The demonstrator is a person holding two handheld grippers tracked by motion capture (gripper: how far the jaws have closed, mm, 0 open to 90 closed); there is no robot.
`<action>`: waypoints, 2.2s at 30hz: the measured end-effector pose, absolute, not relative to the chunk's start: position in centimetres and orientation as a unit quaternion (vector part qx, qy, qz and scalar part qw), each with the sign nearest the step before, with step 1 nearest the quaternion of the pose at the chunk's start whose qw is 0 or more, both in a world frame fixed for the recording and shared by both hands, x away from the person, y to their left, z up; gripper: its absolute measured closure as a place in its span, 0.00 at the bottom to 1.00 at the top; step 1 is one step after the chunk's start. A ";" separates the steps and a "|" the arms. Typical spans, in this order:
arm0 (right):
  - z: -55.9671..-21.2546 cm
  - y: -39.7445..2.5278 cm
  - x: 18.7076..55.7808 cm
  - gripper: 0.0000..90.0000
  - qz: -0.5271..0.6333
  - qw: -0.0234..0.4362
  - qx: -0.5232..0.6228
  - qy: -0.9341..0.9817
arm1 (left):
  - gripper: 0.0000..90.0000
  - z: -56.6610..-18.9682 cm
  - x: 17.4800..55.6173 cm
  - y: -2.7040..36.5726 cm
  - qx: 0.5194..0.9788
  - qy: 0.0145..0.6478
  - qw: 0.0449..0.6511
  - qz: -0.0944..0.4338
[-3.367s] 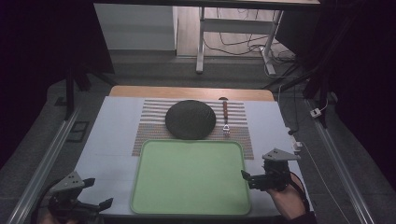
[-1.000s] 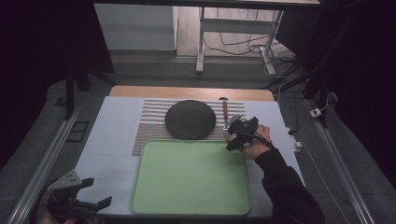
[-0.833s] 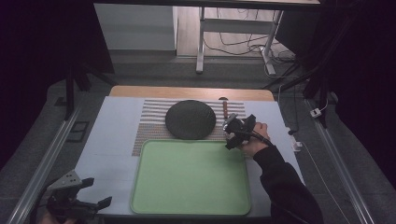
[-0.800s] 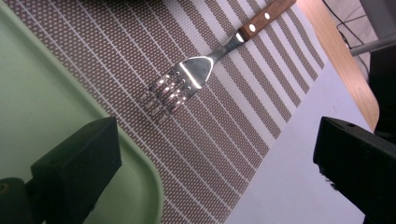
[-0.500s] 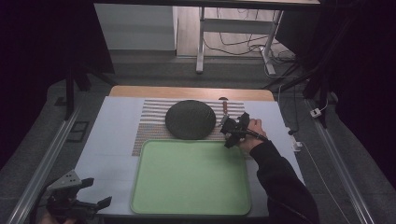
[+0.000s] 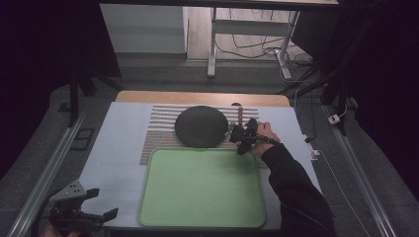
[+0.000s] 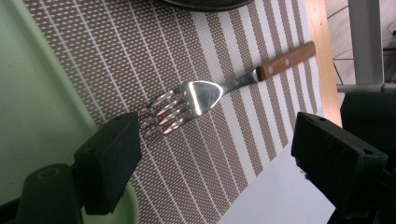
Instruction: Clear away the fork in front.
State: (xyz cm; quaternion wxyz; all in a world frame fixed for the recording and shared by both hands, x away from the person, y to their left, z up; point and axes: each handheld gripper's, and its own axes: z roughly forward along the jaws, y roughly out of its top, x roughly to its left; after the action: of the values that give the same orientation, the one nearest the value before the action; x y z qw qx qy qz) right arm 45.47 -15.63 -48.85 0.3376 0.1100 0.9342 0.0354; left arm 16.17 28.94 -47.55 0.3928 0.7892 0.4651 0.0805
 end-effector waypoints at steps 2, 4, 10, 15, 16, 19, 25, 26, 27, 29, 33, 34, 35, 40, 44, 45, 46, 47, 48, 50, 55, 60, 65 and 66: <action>-48.9 -15.3 45.4 0.20 0.033 0.330 0.100 0.938 | 0.00 -47.6 16.2 28.9 0.789 0.466 0.393 0.080; -48.9 -15.2 45.3 0.20 0.030 0.331 0.097 0.938 | 0.00 -47.6 16.2 29.0 0.789 0.466 0.393 0.080; -49.4 -14.9 45.5 0.23 0.014 0.340 0.095 0.936 | 0.00 -47.6 16.2 29.0 0.788 0.467 0.393 0.079; -49.8 -14.8 45.3 0.37 0.003 0.356 0.086 0.931 | 0.00 -47.6 16.2 29.0 0.788 0.468 0.393 0.080; -50.1 -14.9 45.3 0.40 0.000 0.356 0.080 0.931 | 0.00 -47.6 16.2 29.0 0.788 0.468 0.393 0.080; -50.7 -14.8 45.0 0.49 -0.005 0.369 0.063 0.927 | 0.00 -47.6 16.2 29.0 0.788 0.468 0.393 0.080; -52.1 -14.5 44.2 0.78 -0.029 0.390 0.017 0.920 | 0.00 -47.6 16.2 29.0 0.787 0.468 0.393 0.079; -52.4 -14.5 44.1 0.83 -0.026 0.389 0.012 0.921 | 0.00 -47.6 16.2 29.0 0.787 0.469 0.393 0.080; -52.6 -14.5 43.9 0.89 -0.033 0.394 0.007 0.918 | 0.00 -47.6 16.2 29.0 0.787 0.469 0.393 0.079; -53.1 -14.4 43.3 0.96 -0.043 0.412 0.001 0.910 | 0.01 -47.6 16.2 29.0 0.787 0.469 0.393 0.080; -53.3 -14.4 42.9 0.99 -0.037 0.433 -0.005 0.901 | 0.01 -47.6 16.2 28.9 0.788 0.468 0.392 0.081; -53.3 -14.4 42.7 0.99 -0.035 0.444 -0.004 0.895 | 0.01 -47.6 16.2 28.9 0.787 0.468 0.392 0.081; -52.8 -14.4 42.6 1.00 -0.030 0.448 -0.005 0.894 | 0.01 -47.6 16.2 29.0 0.788 0.468 0.392 0.083; -52.2 -14.5 42.3 1.00 -0.014 0.453 0.000 0.891 | 0.01 -47.5 16.1 29.0 0.786 0.470 0.394 0.084; -51.5 -14.6 42.0 1.00 -0.010 0.456 0.005 0.890 | 0.00 -47.5 16.1 29.1 0.784 0.470 0.398 0.083; -51.3 -14.8 42.0 1.00 -0.001 0.455 0.007 0.890 | 0.00 -47.5 16.1 29.1 0.782 0.471 0.399 0.083; -50.9 -14.8 41.8 1.00 -0.007 0.455 0.011 0.891 | 0.00 -47.5 16.0 29.2 0.781 0.472 0.400 0.085; -50.6 -15.0 41.7 1.00 0.011 0.455 0.017 0.890 | 0.00 -47.5 16.0 29.2 0.781 0.470 0.402 0.085; -50.6 -15.0 41.7 1.00 0.011 0.455 0.017 0.890 | 0.00 -47.4 16.0 29.2 0.780 0.470 0.404 0.086; -50.0 -15.2 41.4 1.00 0.010 0.458 0.020 0.888 | 0.00 -47.4 16.0 29.2 0.780 0.469 0.406 0.087; -48.5 -15.5 40.6 1.00 0.016 0.467 0.021 0.884 | 0.00 -47.2 16.0 29.1 0.781 0.461 0.410 0.094; -47.2 -15.9 39.6 1.00 0.046 0.466 0.028 0.883 | 0.00 -46.9 16.2 28.9 0.786 0.445 0.419 0.096; -45.9 -16.2 38.2 1.00 0.093 0.460 0.038 0.882 | 0.00 -46.6 16.7 28.6 0.790 0.428 0.428 0.098; -45.6 -16.2 37.9 1.00 0.098 0.457 0.040 0.883 | 0.00 -46.5 16.8 28.5 0.791 0.425 0.429 0.099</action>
State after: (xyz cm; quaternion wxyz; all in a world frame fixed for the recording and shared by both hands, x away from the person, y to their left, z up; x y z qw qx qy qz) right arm 37.90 -16.20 -45.56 0.4571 0.0397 0.8831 0.0978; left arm 16.83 28.49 -46.53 0.4294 0.7908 0.4248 0.0986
